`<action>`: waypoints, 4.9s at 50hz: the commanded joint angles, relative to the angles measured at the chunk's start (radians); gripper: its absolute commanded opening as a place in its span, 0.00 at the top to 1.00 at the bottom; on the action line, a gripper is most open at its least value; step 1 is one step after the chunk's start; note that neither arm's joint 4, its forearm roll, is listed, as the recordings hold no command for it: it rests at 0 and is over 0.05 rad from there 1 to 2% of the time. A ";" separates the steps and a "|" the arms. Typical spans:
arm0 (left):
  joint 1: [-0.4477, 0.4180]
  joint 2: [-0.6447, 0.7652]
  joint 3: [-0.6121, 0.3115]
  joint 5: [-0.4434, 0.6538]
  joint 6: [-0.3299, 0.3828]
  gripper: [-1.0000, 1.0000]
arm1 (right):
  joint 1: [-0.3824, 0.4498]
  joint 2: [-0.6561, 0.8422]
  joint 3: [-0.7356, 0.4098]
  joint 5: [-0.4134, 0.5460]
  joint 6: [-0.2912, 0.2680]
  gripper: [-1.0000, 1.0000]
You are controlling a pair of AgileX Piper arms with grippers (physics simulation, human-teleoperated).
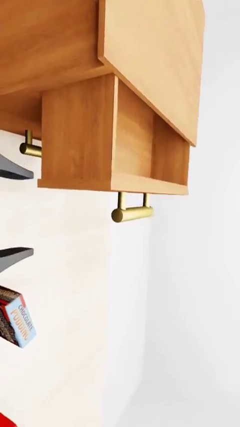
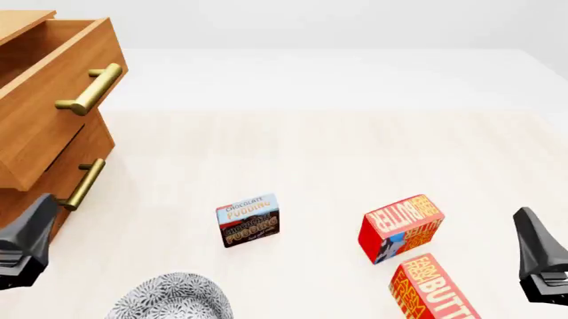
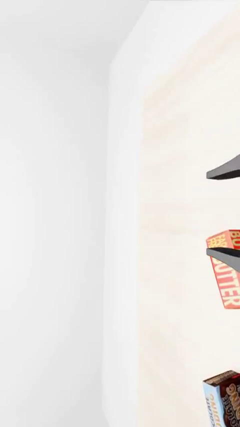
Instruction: Put the chocolate pudding in the top drawer of the cabinet and close it.
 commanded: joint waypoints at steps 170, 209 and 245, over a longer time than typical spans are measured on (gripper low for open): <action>0.096 0.771 -0.835 0.604 0.123 0.00 | -0.001 0.000 0.000 0.002 0.004 0.00; 0.048 0.850 -0.759 0.538 0.103 0.00 | 0.000 -0.001 0.000 0.002 0.003 0.00; -0.063 0.869 -0.763 0.566 0.046 0.00 | 0.000 0.000 0.000 0.002 0.004 0.00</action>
